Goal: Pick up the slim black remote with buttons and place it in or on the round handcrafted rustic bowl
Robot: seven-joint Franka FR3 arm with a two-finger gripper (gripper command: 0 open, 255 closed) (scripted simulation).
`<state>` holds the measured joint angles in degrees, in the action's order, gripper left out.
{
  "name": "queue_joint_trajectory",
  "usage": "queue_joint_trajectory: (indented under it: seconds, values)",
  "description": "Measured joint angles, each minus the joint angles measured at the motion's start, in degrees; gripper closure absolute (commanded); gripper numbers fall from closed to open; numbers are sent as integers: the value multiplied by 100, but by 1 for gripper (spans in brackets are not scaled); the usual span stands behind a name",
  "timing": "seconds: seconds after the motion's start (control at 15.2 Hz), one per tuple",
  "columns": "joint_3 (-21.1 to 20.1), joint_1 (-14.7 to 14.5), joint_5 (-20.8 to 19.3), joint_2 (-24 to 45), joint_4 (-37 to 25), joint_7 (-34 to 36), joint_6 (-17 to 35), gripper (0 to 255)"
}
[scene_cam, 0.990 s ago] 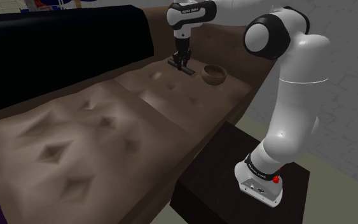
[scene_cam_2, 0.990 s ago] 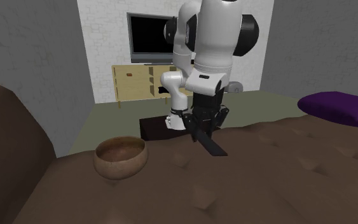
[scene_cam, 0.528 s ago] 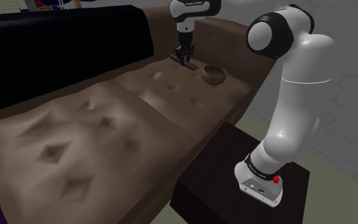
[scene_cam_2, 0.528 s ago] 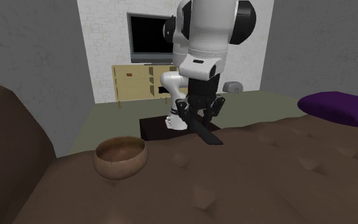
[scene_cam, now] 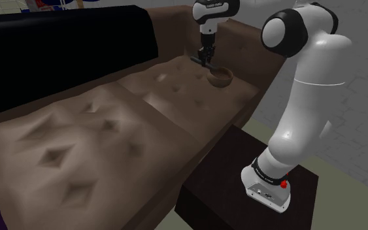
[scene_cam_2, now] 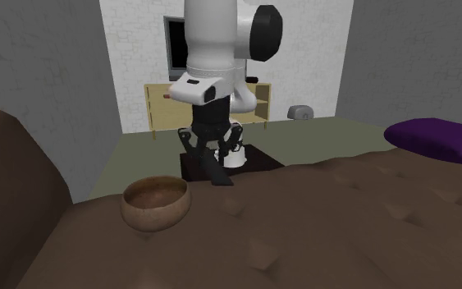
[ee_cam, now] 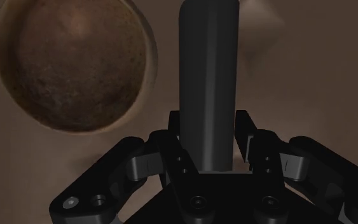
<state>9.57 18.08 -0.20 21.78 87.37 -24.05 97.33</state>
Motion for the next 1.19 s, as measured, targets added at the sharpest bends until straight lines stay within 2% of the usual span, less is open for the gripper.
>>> queue_joint_trajectory:
  seconds: [0.2,0.73,1.19]
  values:
    - [124,230,-30,-47,113,-347,84,255]
    - [423,872,-38,220,-118,-1252,173,255]
    - [425,913,-17,345,198,-1294,614,255]
